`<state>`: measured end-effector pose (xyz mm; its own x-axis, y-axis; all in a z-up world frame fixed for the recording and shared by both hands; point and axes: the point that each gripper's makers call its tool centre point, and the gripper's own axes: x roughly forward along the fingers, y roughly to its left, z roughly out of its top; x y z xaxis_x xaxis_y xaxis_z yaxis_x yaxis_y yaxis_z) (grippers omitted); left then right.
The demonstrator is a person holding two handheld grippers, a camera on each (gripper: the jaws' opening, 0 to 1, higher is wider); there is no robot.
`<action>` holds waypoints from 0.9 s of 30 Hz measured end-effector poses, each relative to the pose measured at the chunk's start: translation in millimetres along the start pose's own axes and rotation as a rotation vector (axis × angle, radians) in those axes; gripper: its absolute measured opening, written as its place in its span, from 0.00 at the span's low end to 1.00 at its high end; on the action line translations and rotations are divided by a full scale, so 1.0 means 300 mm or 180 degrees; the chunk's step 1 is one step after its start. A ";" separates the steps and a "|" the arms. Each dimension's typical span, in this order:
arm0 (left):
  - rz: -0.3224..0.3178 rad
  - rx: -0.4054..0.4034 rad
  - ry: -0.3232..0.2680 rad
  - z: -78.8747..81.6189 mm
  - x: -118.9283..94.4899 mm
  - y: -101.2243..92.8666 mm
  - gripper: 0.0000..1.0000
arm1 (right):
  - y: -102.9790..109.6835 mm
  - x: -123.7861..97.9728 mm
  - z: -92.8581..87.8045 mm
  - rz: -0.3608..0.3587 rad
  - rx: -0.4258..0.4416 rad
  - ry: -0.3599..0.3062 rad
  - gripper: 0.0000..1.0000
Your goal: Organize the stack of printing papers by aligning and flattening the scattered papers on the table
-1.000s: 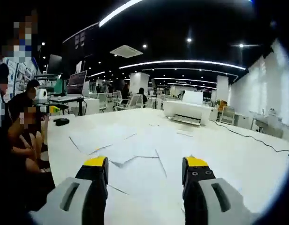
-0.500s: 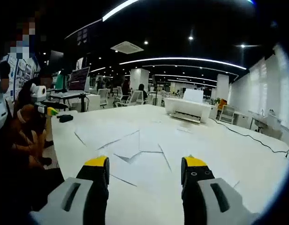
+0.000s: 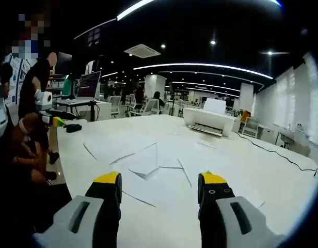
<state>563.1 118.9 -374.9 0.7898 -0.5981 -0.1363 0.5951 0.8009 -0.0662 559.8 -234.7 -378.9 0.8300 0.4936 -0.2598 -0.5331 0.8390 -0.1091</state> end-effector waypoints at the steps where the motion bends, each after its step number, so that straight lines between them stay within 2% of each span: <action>1: -0.0003 -0.0010 0.0005 -0.003 0.003 0.001 0.74 | 0.002 0.001 -0.003 0.0009 0.0011 0.0006 0.55; 12: -0.0028 -0.0028 -0.0023 -0.003 0.008 -0.013 0.74 | -0.006 0.038 -0.035 0.0015 -0.0041 0.0065 0.54; 27: -0.0057 -0.0043 -0.0056 -0.001 0.020 -0.027 0.74 | -0.052 0.046 -0.064 -0.0039 -0.0047 0.0114 0.54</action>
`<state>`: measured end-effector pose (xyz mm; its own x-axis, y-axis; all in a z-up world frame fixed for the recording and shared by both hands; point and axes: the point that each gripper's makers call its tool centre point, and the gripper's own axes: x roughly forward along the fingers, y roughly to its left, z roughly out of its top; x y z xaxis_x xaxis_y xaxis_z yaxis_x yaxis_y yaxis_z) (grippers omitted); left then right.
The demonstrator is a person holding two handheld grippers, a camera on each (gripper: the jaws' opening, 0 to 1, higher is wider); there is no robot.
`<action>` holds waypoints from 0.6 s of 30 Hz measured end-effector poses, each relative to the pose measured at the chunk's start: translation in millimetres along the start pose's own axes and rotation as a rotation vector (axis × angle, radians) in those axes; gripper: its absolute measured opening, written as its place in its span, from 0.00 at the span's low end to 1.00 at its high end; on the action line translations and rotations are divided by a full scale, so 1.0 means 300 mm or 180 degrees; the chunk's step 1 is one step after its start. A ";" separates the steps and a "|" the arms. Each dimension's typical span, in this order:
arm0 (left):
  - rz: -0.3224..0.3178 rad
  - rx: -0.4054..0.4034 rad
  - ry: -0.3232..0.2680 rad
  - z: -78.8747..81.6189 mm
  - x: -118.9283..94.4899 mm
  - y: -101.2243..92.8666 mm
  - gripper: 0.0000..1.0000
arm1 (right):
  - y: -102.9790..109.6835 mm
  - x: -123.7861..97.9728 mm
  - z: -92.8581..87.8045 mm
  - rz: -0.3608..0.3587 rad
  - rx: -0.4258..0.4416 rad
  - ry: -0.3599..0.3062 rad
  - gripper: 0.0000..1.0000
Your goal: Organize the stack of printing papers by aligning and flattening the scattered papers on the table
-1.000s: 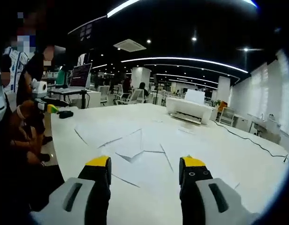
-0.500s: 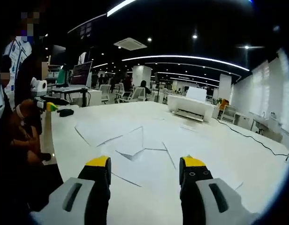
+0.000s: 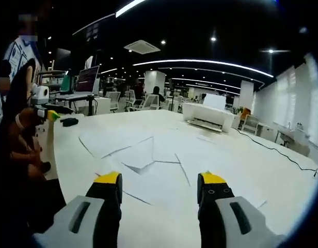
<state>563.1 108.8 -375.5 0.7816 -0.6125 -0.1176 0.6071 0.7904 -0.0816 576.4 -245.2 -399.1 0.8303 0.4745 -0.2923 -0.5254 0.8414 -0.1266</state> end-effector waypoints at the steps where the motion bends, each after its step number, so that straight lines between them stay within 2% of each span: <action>1: -0.0005 -0.0002 -0.0004 0.001 0.001 -0.002 0.74 | -0.007 -0.004 -0.003 -0.0015 0.0002 0.0003 0.54; 18: -0.0087 0.0017 0.0031 -0.008 0.033 -0.046 0.74 | -0.074 -0.031 -0.060 -0.0166 0.0058 0.0062 0.53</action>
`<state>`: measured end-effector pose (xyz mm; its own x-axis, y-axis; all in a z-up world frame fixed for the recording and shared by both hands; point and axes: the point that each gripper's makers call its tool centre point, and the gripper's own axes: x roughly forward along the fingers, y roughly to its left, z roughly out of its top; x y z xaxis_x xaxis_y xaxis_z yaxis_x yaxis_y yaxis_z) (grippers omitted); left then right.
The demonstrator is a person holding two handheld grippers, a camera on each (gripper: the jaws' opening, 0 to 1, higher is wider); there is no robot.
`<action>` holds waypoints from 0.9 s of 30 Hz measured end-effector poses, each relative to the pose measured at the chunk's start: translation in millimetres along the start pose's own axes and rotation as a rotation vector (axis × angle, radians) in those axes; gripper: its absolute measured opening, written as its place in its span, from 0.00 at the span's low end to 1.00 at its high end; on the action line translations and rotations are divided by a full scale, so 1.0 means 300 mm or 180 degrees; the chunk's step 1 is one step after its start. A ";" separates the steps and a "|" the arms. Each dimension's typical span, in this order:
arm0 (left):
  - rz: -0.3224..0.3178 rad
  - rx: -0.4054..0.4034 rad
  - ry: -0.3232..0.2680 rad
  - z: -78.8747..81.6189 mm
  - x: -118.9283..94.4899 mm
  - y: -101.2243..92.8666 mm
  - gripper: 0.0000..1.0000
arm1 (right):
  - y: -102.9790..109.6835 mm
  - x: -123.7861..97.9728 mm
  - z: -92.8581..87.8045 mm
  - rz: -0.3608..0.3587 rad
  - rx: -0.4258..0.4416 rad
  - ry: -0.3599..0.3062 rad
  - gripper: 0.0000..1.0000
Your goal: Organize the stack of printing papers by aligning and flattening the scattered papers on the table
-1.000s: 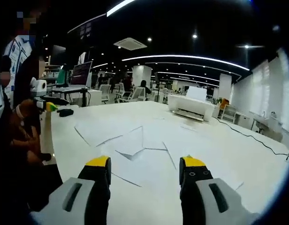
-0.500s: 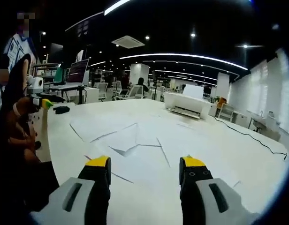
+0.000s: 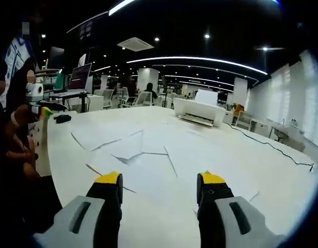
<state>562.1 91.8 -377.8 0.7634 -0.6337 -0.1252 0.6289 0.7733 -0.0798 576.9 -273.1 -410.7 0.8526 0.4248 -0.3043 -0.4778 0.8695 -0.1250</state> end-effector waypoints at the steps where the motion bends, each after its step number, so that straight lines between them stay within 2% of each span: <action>1: 0.0000 0.0003 0.0002 0.001 0.001 -0.001 0.74 | -0.003 0.000 -0.004 -0.0003 0.0000 0.0001 0.53; 20: -0.0028 0.0027 -0.0012 0.013 0.020 -0.030 0.74 | -0.069 0.009 -0.078 -0.0063 0.0079 0.0067 0.52; 27: -0.0041 0.0053 0.0035 0.003 0.031 -0.036 0.73 | -0.099 0.017 -0.114 -0.0101 0.0086 0.0123 0.51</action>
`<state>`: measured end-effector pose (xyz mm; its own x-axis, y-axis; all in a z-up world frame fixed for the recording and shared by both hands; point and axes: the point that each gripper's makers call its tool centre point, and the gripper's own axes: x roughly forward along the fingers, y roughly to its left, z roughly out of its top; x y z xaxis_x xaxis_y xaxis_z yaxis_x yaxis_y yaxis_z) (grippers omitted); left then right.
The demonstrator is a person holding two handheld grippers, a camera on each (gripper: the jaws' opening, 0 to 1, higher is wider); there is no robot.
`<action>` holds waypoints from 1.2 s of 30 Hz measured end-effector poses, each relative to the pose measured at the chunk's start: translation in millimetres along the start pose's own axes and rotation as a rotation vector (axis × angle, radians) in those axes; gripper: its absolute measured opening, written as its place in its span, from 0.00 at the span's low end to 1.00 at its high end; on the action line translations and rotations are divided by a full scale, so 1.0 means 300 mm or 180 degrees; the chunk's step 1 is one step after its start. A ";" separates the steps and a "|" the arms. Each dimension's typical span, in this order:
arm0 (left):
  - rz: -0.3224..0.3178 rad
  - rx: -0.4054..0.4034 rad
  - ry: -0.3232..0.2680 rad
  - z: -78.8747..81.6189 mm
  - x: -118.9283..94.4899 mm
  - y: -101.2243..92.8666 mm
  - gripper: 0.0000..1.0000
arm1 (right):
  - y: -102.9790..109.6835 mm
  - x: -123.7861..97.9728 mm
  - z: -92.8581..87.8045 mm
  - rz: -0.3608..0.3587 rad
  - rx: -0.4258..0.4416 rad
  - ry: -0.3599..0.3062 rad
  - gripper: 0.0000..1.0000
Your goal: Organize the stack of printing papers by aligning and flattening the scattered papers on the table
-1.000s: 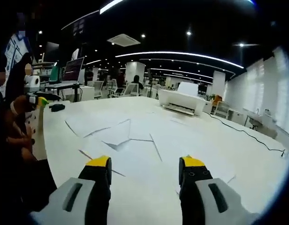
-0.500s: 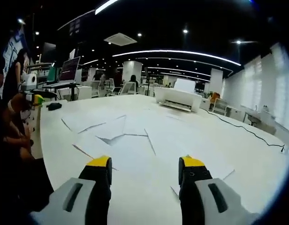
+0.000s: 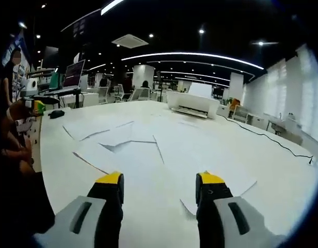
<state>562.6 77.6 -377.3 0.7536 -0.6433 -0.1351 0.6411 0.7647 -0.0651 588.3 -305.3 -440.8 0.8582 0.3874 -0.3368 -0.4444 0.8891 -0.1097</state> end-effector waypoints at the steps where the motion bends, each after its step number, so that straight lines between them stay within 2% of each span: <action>1: -0.0001 0.0000 -0.0001 0.000 0.000 -0.001 0.73 | -0.001 0.000 -0.002 -0.0003 -0.0002 0.0007 0.50; 8: -0.0024 -0.0004 -0.0035 0.011 0.000 -0.010 0.73 | -0.023 -0.002 -0.021 -0.0049 -0.0007 0.0041 0.49; 36: -0.0021 0.0018 0.0024 -0.009 0.007 -0.017 0.71 | -0.097 0.003 -0.091 -0.0179 -0.0030 0.0202 0.48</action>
<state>560.3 72.4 -380.0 0.7482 -0.6481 -0.1421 0.6469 0.7601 -0.0604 594.9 -337.5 -463.4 0.8639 0.3205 -0.3885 -0.3987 0.9065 -0.1389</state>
